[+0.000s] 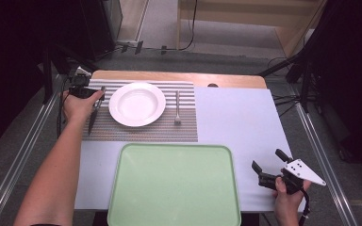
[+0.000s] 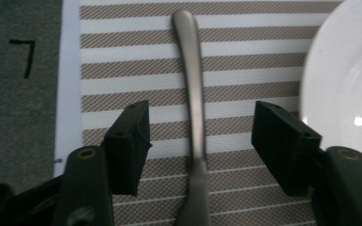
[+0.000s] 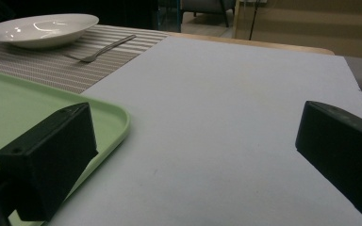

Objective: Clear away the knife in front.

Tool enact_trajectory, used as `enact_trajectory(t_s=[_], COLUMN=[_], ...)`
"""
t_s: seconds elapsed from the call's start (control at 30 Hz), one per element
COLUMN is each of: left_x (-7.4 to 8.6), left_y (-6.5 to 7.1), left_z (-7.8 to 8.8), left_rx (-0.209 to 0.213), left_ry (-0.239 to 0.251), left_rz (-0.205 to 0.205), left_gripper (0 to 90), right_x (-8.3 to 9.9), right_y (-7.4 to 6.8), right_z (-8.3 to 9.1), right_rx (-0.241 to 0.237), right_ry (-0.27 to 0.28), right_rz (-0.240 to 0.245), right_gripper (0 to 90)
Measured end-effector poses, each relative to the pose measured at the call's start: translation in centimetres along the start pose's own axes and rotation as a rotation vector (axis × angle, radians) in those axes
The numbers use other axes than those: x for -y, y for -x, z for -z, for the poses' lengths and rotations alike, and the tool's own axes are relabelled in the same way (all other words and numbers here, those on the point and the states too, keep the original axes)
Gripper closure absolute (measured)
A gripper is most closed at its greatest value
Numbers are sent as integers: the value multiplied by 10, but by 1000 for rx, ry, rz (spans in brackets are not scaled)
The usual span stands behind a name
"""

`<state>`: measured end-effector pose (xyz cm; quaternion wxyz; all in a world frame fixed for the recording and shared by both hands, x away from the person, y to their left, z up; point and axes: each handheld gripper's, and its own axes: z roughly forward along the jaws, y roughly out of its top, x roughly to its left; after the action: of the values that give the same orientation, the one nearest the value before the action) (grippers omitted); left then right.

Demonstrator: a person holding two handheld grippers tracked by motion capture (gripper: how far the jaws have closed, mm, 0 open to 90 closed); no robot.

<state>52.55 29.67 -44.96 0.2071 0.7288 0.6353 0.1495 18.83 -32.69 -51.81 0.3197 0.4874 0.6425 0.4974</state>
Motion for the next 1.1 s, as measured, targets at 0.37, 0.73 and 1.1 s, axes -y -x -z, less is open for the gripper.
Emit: enact_trajectory(t_s=[0.37, 0.73, 1.1], left_x=[5, 7, 9], left_y=[3, 4, 1], left_z=[-12, -15, -15], left_rx=[-13, 4, 22], left_ry=[-73, -110, -110], left_rz=[-72, -98, -66], left_gripper=[671, 778, 783], right_x=[0, 0, 0], right_y=[0, 1, 1], right_z=[-1, -1, -1], right_rx=[1, 0, -1], right_ry=[-2, -3, -8], right_rz=[6, 7, 4], right_gripper=[0, 0, 0])
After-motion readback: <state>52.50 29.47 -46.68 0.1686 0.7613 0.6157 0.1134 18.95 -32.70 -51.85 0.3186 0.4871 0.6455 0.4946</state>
